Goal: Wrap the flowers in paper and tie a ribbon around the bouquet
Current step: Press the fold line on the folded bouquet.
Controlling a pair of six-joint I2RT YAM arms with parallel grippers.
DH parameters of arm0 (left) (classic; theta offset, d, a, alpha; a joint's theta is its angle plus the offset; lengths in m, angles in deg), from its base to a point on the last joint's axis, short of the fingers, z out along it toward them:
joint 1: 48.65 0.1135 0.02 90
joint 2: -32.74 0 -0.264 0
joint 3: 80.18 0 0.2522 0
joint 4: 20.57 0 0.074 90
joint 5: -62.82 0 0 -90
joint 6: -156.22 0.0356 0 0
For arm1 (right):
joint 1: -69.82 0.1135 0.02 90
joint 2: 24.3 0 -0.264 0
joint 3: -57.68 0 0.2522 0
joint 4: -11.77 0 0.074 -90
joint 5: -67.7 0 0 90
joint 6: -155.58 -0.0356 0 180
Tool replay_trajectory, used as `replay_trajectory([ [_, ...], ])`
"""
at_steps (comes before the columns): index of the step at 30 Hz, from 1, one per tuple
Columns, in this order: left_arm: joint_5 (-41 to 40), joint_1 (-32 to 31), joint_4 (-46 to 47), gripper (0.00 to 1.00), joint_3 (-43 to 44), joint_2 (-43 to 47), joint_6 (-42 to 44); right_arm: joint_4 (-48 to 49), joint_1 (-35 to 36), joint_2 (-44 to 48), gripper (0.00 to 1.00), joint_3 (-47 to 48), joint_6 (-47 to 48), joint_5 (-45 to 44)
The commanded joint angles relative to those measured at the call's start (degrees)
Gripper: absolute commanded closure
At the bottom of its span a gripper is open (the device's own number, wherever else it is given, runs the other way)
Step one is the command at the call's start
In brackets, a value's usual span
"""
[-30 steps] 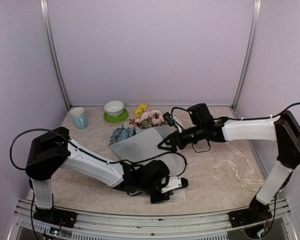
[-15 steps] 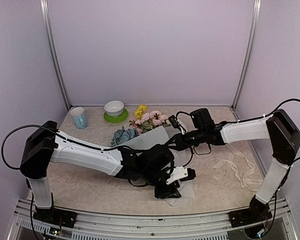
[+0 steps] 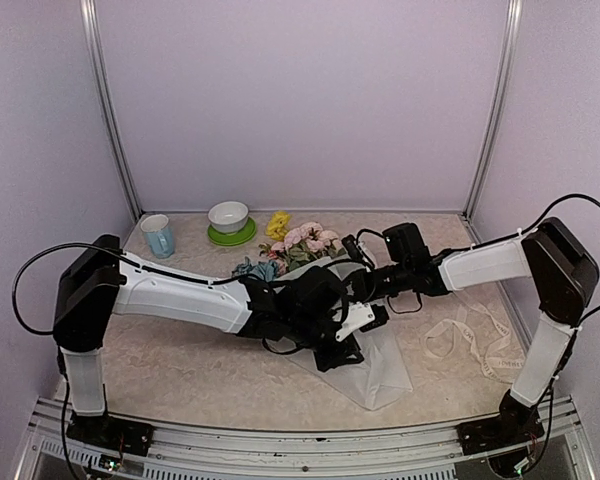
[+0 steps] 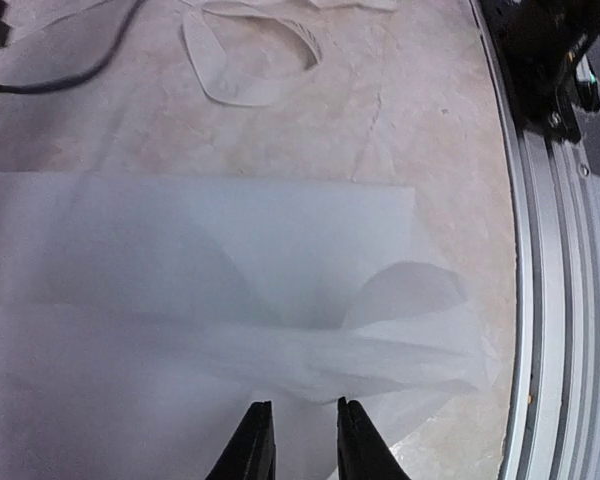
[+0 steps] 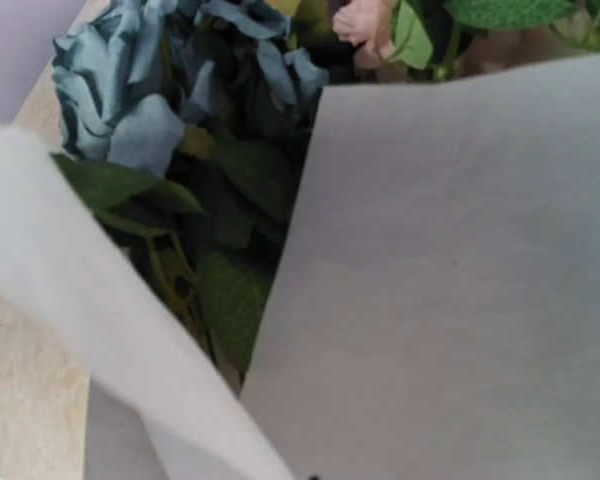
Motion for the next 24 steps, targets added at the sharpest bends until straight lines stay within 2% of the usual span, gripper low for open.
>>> replay_trajectory([
  [1, 0.72, -0.97, 4.27, 0.73, -1.46, 2.23, 0.22, 2.35, -0.16, 0.46, 1.0, -1.66, -1.06, -0.42],
  [5, -3.48, -0.28, 4.64, 0.69, 0.7, -1.79, -0.24, 3.59, -0.16, 0.4, 1.0, -2.0, -1.69, 0.76],
  [11, -2.3, -0.7, 5.24, 0.65, 5.29, -8.49, 0.09, 5.17, -0.16, 1.27, 1.0, -2.39, -4.27, 1.31],
  [14, -2.02, -1.07, 5.47, 0.65, 6.25, -9.99, 0.46, 5.37, -0.14, 2.11, 0.85, -2.5, -5.9, 0.76],
  [16, -1.86, -0.89, 4.49, 0.64, 6.81, -11.31, 0.69, 3.31, -0.16, 3.39, 0.71, -2.22, -6.76, -1.03],
  [24, -0.03, -0.36, 2.95, 0.64, 6.01, -13.99, 0.21, -16.54, -3.6, 15.57, 0.34, -3.38, -7.54, -14.81],
])
